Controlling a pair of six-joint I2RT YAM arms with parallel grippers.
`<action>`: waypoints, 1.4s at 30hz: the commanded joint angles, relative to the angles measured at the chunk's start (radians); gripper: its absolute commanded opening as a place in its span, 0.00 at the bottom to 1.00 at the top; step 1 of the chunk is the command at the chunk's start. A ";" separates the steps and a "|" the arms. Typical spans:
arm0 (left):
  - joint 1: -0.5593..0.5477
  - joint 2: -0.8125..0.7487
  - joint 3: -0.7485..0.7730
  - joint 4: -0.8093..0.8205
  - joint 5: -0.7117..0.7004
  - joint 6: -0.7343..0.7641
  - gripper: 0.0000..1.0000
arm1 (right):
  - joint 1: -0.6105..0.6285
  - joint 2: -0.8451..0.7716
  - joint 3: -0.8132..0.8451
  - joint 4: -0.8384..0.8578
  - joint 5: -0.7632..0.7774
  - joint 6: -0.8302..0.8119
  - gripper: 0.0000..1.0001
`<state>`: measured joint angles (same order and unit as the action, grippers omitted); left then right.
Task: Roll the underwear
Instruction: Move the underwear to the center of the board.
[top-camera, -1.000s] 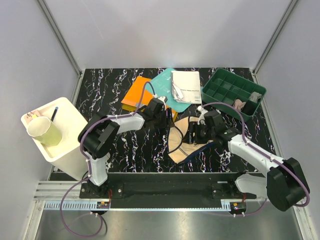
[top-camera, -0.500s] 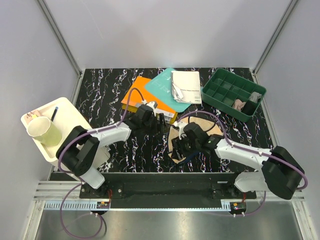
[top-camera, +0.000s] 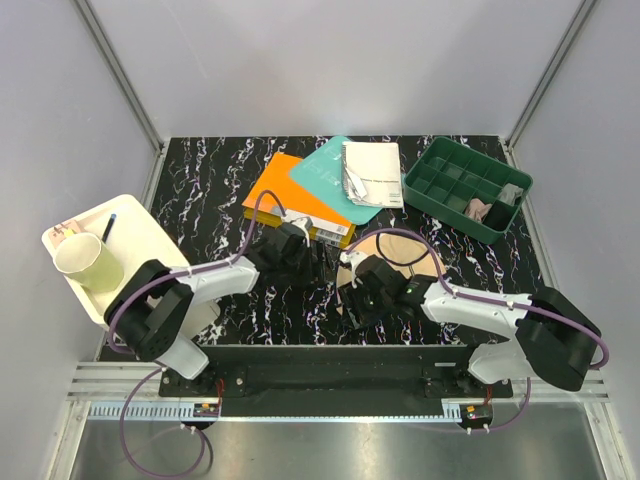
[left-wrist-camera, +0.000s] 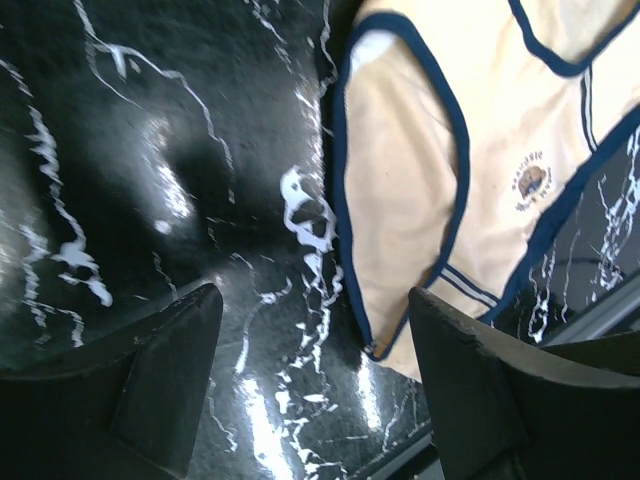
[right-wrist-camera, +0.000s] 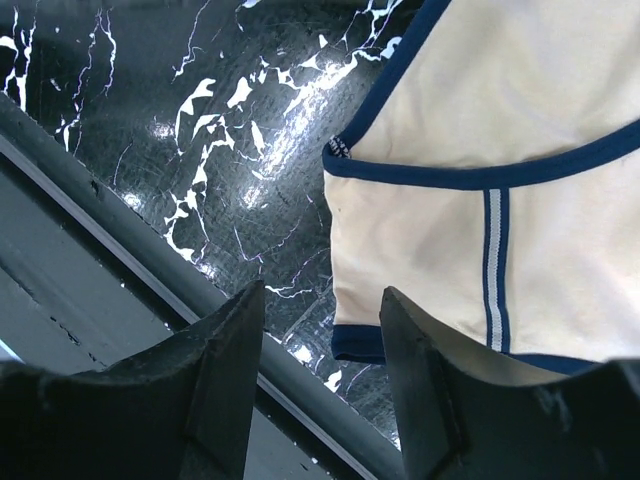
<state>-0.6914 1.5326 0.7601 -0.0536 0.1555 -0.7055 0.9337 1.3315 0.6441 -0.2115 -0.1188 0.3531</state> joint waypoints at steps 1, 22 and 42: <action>-0.023 -0.038 -0.019 0.043 0.029 -0.037 0.78 | 0.019 -0.015 0.006 0.000 0.033 0.037 0.56; -0.063 -0.094 -0.071 0.034 0.029 -0.092 0.76 | 0.048 -0.011 -0.031 -0.014 0.116 0.133 0.50; -0.100 -0.104 -0.100 0.028 0.056 -0.132 0.64 | 0.132 0.069 -0.014 -0.075 0.248 0.247 0.44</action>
<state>-0.7853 1.4612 0.6731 -0.0586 0.1909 -0.8207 1.0470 1.3640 0.6170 -0.2562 0.0528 0.5564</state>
